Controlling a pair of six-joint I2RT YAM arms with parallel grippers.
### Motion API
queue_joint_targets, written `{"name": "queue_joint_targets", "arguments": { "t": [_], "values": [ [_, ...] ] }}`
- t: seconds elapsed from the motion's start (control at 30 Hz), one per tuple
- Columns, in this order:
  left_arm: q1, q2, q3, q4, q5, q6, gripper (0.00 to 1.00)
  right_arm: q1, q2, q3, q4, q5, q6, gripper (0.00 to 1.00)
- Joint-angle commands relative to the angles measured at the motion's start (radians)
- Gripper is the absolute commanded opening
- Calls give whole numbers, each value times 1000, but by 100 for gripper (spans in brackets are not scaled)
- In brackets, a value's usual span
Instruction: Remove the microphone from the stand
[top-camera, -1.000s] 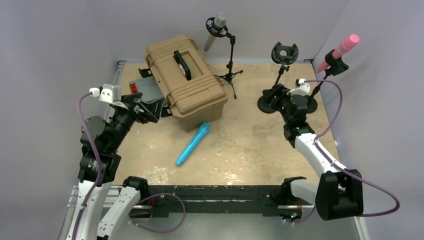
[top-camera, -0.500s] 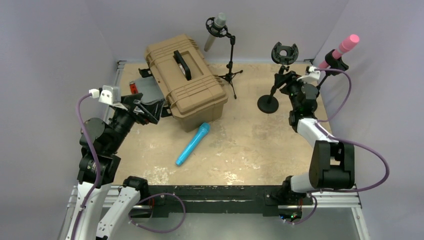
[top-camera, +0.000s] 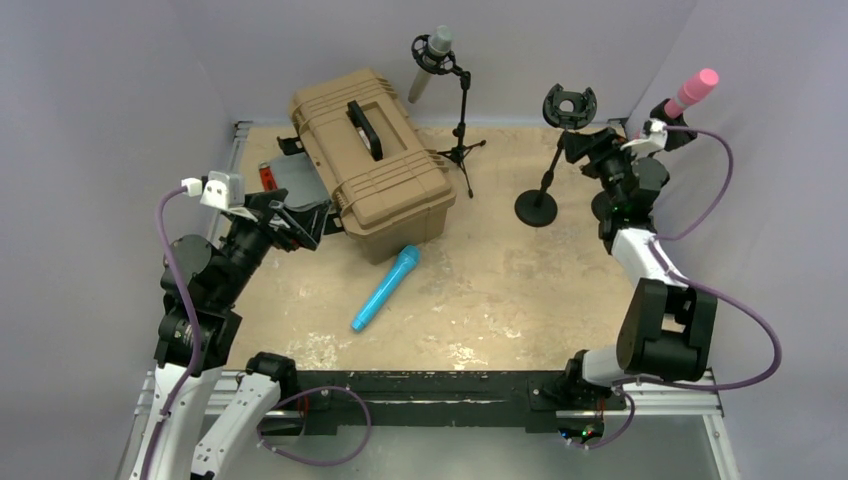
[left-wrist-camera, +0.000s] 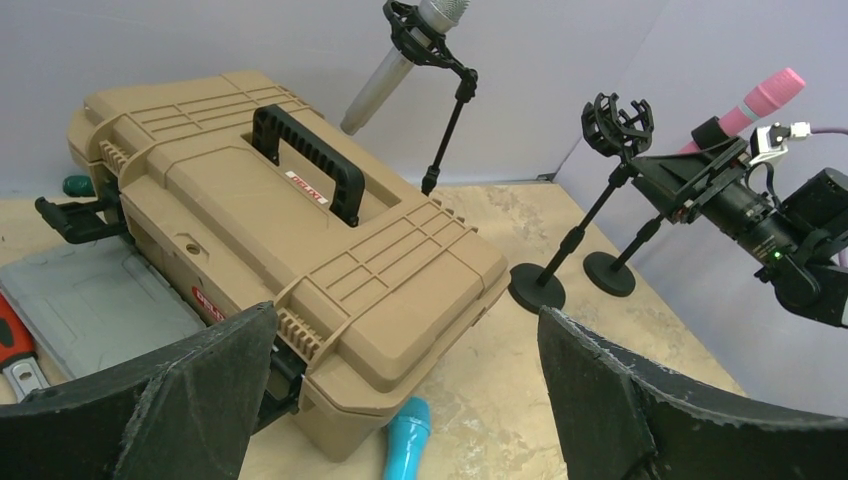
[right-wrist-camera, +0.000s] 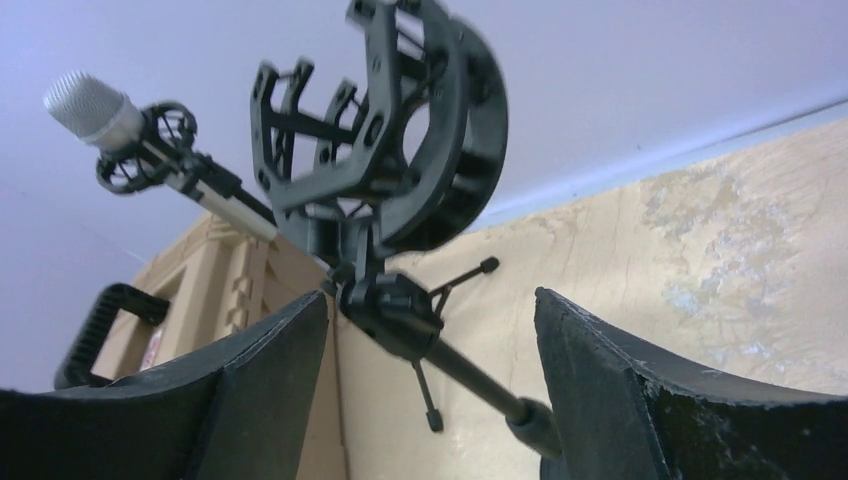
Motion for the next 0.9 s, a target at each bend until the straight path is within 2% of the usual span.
{"name": "queue_joint_targets", "arguments": {
  "t": [0.0,0.3,0.4,0.5,0.73,0.87],
  "values": [
    [-7,1,22,21,6,3,100,-42,41,105,19,-168,106,73],
    [-8,1,21,22,6,3,99,-47,100,151,22,-220,142,68],
    [-9,3,21,22,6,4,99,-49,107,143,21,-203,144,65],
    [-11,4,21,23,6,3,99,-54,119,143,29,-214,164,56],
    [-12,7,20,23,8,2,99,-64,108,157,29,-205,189,59],
    [-14,10,19,23,6,3,99,-67,117,170,20,-203,196,53]
  ]
}}
